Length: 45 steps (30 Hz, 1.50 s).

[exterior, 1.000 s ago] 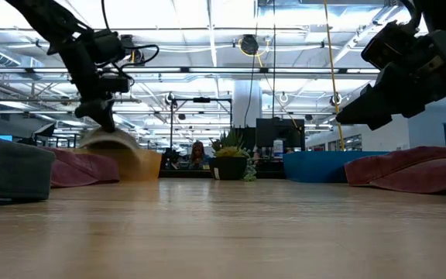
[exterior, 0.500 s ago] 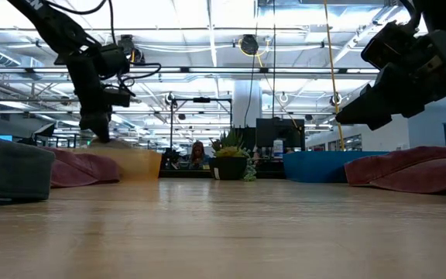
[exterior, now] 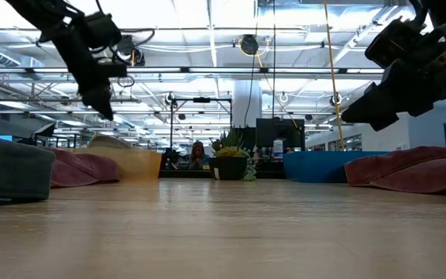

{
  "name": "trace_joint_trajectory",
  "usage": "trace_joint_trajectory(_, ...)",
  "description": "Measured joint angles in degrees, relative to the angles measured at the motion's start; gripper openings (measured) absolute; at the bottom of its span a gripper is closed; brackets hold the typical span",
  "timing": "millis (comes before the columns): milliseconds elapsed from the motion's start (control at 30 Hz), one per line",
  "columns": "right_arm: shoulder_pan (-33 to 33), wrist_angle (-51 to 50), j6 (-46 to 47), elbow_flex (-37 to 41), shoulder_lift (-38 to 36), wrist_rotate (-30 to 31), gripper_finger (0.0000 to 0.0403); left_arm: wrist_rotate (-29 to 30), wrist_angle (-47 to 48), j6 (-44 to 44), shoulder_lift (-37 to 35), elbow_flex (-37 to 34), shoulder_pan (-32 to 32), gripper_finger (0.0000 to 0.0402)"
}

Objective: Pick & Place hat
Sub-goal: Put the brown cap into the orange bin

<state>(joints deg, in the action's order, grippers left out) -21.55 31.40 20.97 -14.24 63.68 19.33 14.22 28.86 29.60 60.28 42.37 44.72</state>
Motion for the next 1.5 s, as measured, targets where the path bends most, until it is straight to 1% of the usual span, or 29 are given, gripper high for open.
trace_joint_trajectory(133, -0.08, 0.02, 0.02, 0.00, 0.00, 0.02, 0.0077, -1.07, -4.16, -4.22, -0.62, 0.00, 0.53, 0.0104)
trace_joint_trajectory(200, -0.07, 0.30, 0.32, 0.00, 0.00, 0.06, 0.0077, -1.15, -6.13, -7.03, 0.68, -0.22, 1.59, 0.0100)
trace_joint_trajectory(300, -0.06, 0.80, 0.63, 0.00, 0.00, 0.09, 0.0077, -0.67, -11.20, -12.97, 3.65, -2.41, 3.05, 0.0095)
trace_joint_trajectory(367, 0.14, 1.67, 0.58, 0.00, 0.00, 0.19, 0.0077, 1.07, -12.70, -16.36, 5.82, -3.79, 3.87, 0.0093)
trace_joint_trajectory(433, 0.18, 2.47, 0.49, 0.00, 0.00, 0.24, 0.0077, 4.07, -12.90, -18.75, 8.12, -4.73, 4.37, 0.0093)
trace_joint_trajectory(533, 0.18, 3.41, -0.40, 0.00, 0.00, 0.27, 0.0077, 7.89, -11.10, -19.73, 10.77, -5.95, 4.95, 0.0093)
trace_joint_trajectory(700, 0.20, 3.70, -2.15, 0.00, 0.00, 0.52, 0.0077, 8.37, -12.03, -19.60, 12.51, -7.77, 5.19, 0.0093)
trace_joint_trajectory(967, 0.22, 3.58, -2.64, 0.00, 0.00, 1.86, 0.0077, 7.09, -18.80, -19.76, 12.54, -10.49, 5.23, 0.0092)
trace_joint_trajectory(1233, 0.22, 3.93, -2.21, 0.00, 0.00, 1.66, 0.0077, 5.40, -18.95, -21.92, 12.54, -12.41, 5.01, 0.0092)
trace_joint_trajectory(1367, 0.20, 4.42, -2.19, 0.02, 0.00, 1.64, 0.0077, 4.46, -15.46, -23.74, 10.93, -10.73, 3.87, 0.0092)
trace_joint_trajectory(1433, 0.20, 5.23, -2.18, 0.02, -0.02, 1.62, 0.0077, 2.21, -13.75, -23.84, 8.73, -9.19, 2.74, 0.0092)
trace_joint_trajectory(1500, 0.18, 5.61, -2.22, 0.02, -0.02, 1.62, 0.0077, -0.13, -14.01, -23.94, 5.83, -7.22, 1.55, 0.0092)
